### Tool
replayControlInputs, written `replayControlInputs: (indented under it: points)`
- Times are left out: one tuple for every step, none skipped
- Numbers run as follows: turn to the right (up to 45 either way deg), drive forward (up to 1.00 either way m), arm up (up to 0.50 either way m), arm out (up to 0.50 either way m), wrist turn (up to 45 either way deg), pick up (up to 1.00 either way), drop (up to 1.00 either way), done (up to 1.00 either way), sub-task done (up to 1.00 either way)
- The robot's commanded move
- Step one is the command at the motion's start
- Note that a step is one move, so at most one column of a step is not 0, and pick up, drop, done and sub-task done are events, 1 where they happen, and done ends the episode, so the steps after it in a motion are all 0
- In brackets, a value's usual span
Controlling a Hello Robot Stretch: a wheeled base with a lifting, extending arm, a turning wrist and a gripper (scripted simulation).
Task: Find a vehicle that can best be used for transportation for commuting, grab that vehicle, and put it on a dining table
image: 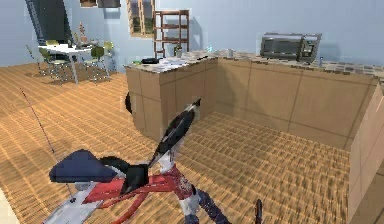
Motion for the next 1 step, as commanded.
replayControlInputs:
  points:
    - [-45.0, 0.00, 0.00, 0.00, 0.0, 0.00, 0.00, 0.00, 0.00]
